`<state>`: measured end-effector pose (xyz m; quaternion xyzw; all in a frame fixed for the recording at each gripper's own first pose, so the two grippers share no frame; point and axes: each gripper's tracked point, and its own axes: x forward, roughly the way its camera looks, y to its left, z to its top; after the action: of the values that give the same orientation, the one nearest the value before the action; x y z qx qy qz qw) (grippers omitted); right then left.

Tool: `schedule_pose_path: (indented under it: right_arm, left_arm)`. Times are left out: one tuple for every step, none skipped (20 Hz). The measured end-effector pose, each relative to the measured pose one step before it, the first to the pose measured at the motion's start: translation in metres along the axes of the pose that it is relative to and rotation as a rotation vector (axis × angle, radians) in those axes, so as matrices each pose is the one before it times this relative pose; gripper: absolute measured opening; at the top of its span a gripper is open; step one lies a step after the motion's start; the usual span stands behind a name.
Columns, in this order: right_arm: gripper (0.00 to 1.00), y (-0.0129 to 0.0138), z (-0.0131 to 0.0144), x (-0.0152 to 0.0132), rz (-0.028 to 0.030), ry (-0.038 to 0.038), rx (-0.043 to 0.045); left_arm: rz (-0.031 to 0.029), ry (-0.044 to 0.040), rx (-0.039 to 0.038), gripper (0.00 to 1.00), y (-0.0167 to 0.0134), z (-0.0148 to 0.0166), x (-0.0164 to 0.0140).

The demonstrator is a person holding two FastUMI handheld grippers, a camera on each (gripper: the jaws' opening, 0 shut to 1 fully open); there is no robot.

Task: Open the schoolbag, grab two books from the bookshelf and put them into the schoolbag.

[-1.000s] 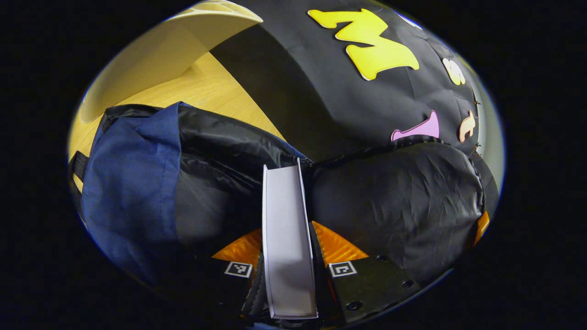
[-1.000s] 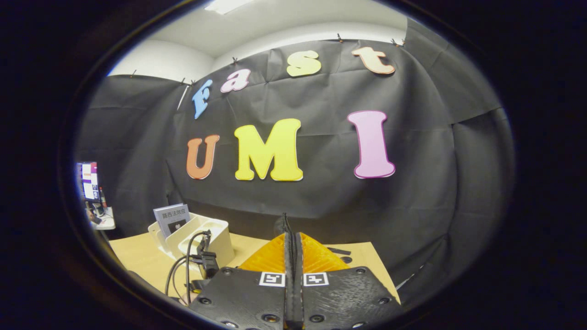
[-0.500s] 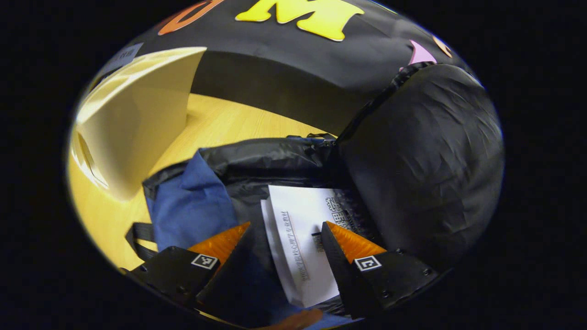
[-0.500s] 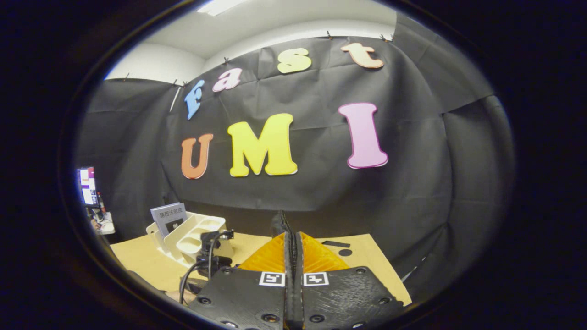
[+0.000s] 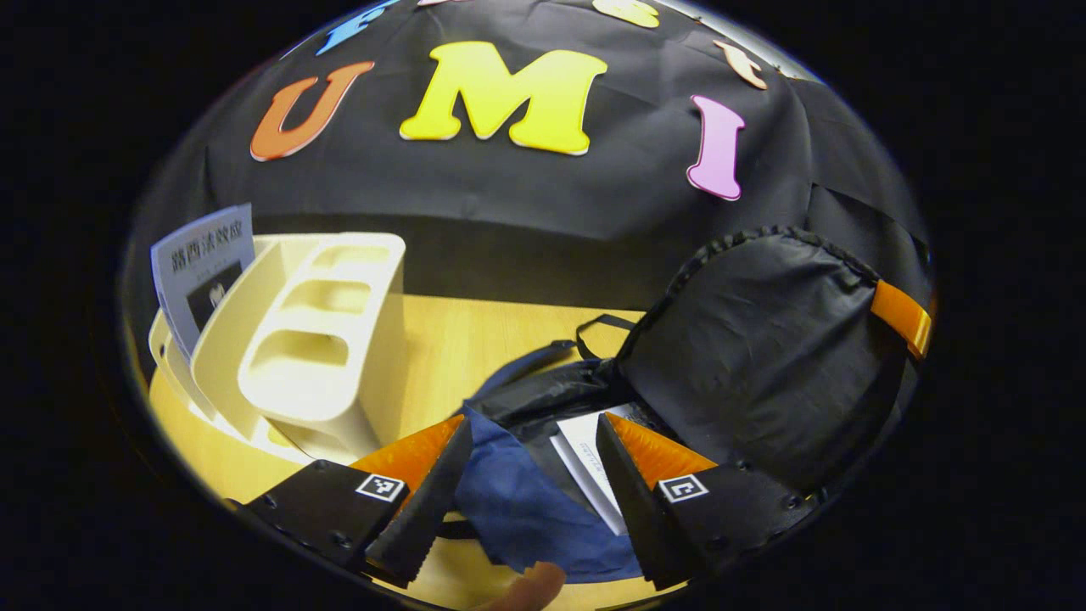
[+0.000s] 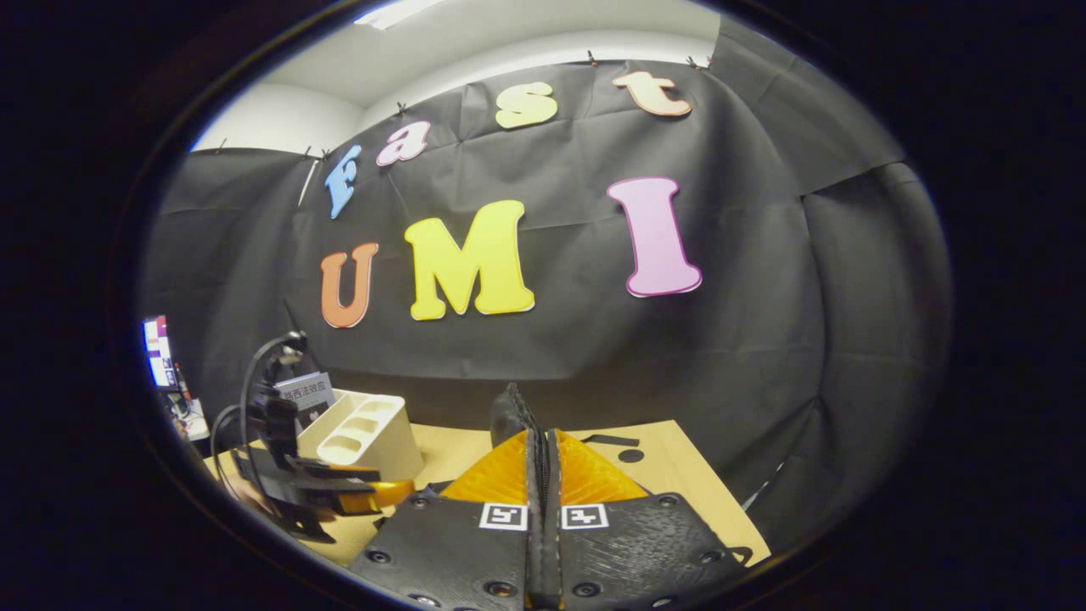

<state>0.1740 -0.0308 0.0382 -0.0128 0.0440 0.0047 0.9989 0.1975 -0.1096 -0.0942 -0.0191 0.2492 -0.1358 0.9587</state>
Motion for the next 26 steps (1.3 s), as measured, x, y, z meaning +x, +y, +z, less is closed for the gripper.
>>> schedule_pose_path:
  right_arm:
    - [0.00, -0.00005, -0.00033, 0.00072, -0.00471, 0.00292, -0.00238]
    - [0.00, -0.00001, -0.00137, 0.00109, -0.00454, 0.00296, -0.00226]
    - [0.00, 0.00079, -0.00114, 0.00105, -0.00278, 0.00500, -0.00141]
    - [0.00, 0.00100, -0.00052, 0.00163, -0.00252, 0.00446, -0.00130]
    - [0.00, 0.00036, 0.00042, 0.00154, -0.00223, 0.00359, -0.00010]
    - [0.00, 0.00041, -0.00112, -0.00028, -0.00391, 0.00156, -0.00271]
    - [0.00, 0.00008, 0.00040, -0.00063, -0.00502, 0.00150, -0.00446]
    - [0.00, 0.00080, -0.00069, 0.00048, -0.00404, 0.00009, -0.00523]
    - [0.00, 0.00103, 0.00082, -0.00011, -0.00090, 0.00010, -0.00327]
    - [0.00, 0.00173, -0.00069, 0.00053, -0.00103, 0.00123, -0.00379]
    - [0.00, 0.00155, 0.00068, -0.00038, -0.00210, 0.00056, -0.00712]
    - [0.00, 0.00149, -0.00019, 0.00051, -0.00354, 0.00168, -0.00618]
    - [0.00, 0.00116, 0.00003, -0.00029, -0.00076, 0.00185, -0.00549]
    - [0.00, 0.00227, -0.00060, -0.00113, 0.00218, 0.00232, -0.00553]
    - [0.00, 0.00238, 0.00078, -0.00039, 0.00213, -0.00021, -0.00540]
    - [0.00, 0.00069, 0.00001, -0.00022, 0.00100, 0.00070, -0.00549]
    - [0.00, 0.00085, 0.00066, -0.00066, 0.00135, -0.00035, -0.00368]
    - [0.00, 0.00088, -0.00109, -0.00100, 0.00230, 0.00010, -0.00095]
    - [0.00, 0.00054, 0.00029, -0.00079, 0.00171, 0.00084, 0.00086]
    - [0.00, 0.00027, -0.00069, 0.00024, -0.00039, 0.00144, 0.00033]
    - [0.00, -0.00063, -0.00085, -0.00045, -0.00041, 0.00050, -0.00003]
    - [0.00, -0.00008, -0.00039, -0.00054, -0.00047, 0.00025, -0.00030]
    - [0.00, -0.00045, -0.00067, 0.00041, -0.00114, 0.00124, -0.00116]
    - [0.00, -0.00068, -0.00043, 0.00146, -0.00290, 0.00124, 0.00093]
    - [0.00, -0.00095, 0.00007, 0.00124, -0.00129, 0.00221, 0.00308]
    - [0.00, -0.00088, -0.00141, -0.00057, -0.00031, 0.00255, 0.00293]
  left_arm:
    - [0.01440, -0.02784, 0.01910, 0.98, 0.01010, 0.01303, -0.00742]
    - [0.01728, -0.02258, 0.00966, 0.98, 0.01024, 0.01033, -0.00694]
    - [0.02120, -0.02309, -0.00035, 0.98, 0.01399, 0.00952, -0.00564]
    - [0.02229, -0.01866, -0.00370, 0.98, 0.01398, 0.00912, -0.00613]
    - [0.02467, -0.02183, 0.00960, 0.98, 0.01693, 0.01213, -0.00541]
    - [0.02554, -0.01715, 0.01462, 0.98, 0.01821, 0.01114, -0.00289]
    - [0.03539, -0.01615, 0.01217, 0.98, 0.02127, 0.01181, -0.00198]
    - [0.02957, -0.01591, -0.00279, 0.98, 0.01982, 0.01071, -0.00034]
    - [0.02542, -0.00957, -0.00711, 0.98, 0.02034, 0.01107, -0.00006]
    - [0.01937, -0.00373, -0.00473, 0.98, 0.01898, 0.01034, 0.00133]
    - [0.02944, -0.00505, -0.00501, 0.98, 0.02059, 0.01096, 0.00232]
    - [0.02568, -0.01269, 0.00561, 0.98, 0.01958, 0.01234, 0.00254]
    - [0.02687, -0.01278, 0.01191, 0.98, 0.01946, 0.01215, 0.00384]
    - [0.01482, -0.00543, 0.01731, 0.98, 0.01675, 0.00905, 0.00550]
    - [0.01902, 0.00198, 0.01192, 0.98, 0.01584, 0.00731, 0.00693]
    - [0.01015, 0.02072, 0.00558, 0.97, 0.01417, 0.00256, 0.00907]
    - [0.00843, 0.01531, -0.00304, 0.97, 0.01323, 0.00066, 0.00930]
    - [0.01017, 0.02488, -0.00215, 0.97, 0.01133, -0.00037, 0.01018]
    - [0.00311, 0.03082, 0.00684, 0.97, 0.01092, -0.00261, 0.01167]
    - [0.00670, 0.03408, 0.01179, 0.97, 0.00983, -0.00780, 0.01222]
    - [-0.01289, 0.04841, 0.01526, 0.97, 0.00398, -0.00912, 0.01330]
    - [0.00475, 0.03811, 0.00753, 0.97, 0.00399, -0.00852, 0.01011]
    - [-0.01609, 0.03754, 0.00067, 0.97, 0.00157, -0.00445, 0.01189]
    - [-0.03190, 0.04758, -0.01233, 0.96, -0.00311, -0.00674, 0.00409]
    - [-0.02904, 0.03606, 0.00093, 0.96, -0.00152, -0.00358, 0.00642]
    - [-0.01320, 0.03641, 0.01806, 0.96, 0.00154, -0.00429, 0.00649]
